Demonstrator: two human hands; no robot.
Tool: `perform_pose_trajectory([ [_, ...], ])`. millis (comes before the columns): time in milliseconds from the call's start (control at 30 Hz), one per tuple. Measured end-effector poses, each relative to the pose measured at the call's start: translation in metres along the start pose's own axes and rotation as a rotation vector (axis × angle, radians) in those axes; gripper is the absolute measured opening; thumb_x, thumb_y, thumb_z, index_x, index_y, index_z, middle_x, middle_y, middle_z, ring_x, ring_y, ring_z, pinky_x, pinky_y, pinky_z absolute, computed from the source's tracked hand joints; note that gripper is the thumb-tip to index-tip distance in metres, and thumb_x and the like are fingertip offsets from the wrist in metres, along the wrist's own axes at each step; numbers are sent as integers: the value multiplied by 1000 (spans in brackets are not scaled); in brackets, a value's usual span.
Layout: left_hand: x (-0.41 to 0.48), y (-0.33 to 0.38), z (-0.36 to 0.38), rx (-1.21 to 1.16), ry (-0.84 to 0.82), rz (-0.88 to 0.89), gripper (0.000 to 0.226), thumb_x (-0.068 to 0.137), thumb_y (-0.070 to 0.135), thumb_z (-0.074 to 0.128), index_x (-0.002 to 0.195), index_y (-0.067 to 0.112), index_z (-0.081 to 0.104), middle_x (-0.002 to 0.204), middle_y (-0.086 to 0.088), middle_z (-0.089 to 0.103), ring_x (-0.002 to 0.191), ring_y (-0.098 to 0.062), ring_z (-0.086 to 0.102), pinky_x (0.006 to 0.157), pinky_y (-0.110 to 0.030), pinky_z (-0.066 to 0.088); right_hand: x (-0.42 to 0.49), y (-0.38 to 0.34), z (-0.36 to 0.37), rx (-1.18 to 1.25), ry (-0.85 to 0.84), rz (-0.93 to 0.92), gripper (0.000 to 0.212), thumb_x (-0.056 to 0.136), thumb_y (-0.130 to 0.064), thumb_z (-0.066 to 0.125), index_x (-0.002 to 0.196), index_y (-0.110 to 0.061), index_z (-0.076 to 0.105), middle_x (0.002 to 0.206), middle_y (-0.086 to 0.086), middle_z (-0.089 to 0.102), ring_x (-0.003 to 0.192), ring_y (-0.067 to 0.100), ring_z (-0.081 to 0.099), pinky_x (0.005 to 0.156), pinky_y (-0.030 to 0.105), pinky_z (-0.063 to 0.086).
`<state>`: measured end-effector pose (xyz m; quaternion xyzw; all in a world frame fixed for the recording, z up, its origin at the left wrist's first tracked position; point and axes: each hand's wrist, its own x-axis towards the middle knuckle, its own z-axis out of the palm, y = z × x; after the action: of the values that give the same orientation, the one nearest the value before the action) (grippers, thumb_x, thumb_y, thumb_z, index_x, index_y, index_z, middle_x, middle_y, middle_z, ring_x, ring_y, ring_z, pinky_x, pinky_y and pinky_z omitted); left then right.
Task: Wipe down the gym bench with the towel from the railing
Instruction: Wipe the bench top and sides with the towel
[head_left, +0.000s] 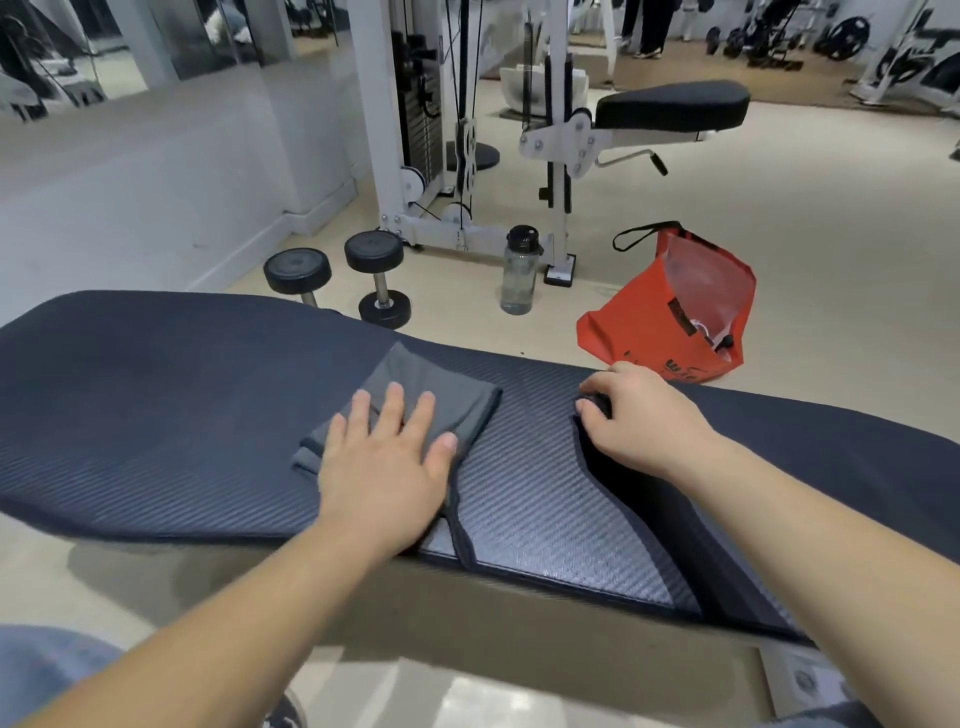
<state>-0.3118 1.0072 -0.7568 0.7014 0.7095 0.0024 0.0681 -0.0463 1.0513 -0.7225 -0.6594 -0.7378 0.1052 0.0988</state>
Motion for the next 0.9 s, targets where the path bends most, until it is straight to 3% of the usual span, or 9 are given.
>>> perform_pose_trajectory([
  [200, 1, 37, -6, 49, -88, 429, 65, 96, 68, 9, 158, 49, -1, 170, 13, -7, 157, -18, -12, 128, -42, -3, 11, 24, 7, -5, 30, 65, 37, 104, -39, 42, 126, -22, 68, 125, 3, 62, 124, 29, 52, 97, 44, 50],
  [333, 76, 63, -11, 71, -120, 267, 65, 100, 66, 11, 160, 43, 4, 172, 5, -1, 158, -28, -5, 127, -49, 4, 14, 41, -4, 254, 157, 102, 37, 106, -27, 41, 136, -17, 61, 136, 6, 62, 130, 24, 53, 107, 34, 40],
  [433, 94, 123, -3, 11, -145, 189, 65, 100, 63, 10, 161, 39, 3, 172, 2, -3, 156, -35, -9, 125, -54, -2, 6, 59, -14, 339, 216, 138, 38, 106, -19, 41, 140, -15, 60, 140, 4, 62, 132, 21, 53, 109, 30, 38],
  [633, 44, 215, 17, 27, -138, 605, 65, 100, 58, 17, 161, 37, 7, 172, 6, -4, 156, -30, -15, 125, -52, -5, -1, 80, -20, 299, 264, 222, 38, 103, -18, 41, 135, -20, 62, 138, 3, 63, 130, 23, 54, 108, 42, 45],
  [767, 58, 176, 8, 31, -115, 674, 63, 100, 64, 19, 159, 44, 11, 171, 10, 0, 158, -21, -6, 127, -46, 0, 7, 63, -20, 301, 269, 197, 35, 103, -18, 43, 131, -18, 65, 134, 5, 65, 128, 24, 56, 105, 36, 45],
  [900, 82, 86, -4, 15, -69, 421, 63, 99, 67, 18, 158, 47, 11, 171, 10, 3, 158, -19, 0, 127, -45, 3, 11, 25, -16, 281, 121, 55, 37, 101, -28, 52, 134, -18, 64, 135, 5, 66, 127, 23, 59, 107, 40, 47],
])
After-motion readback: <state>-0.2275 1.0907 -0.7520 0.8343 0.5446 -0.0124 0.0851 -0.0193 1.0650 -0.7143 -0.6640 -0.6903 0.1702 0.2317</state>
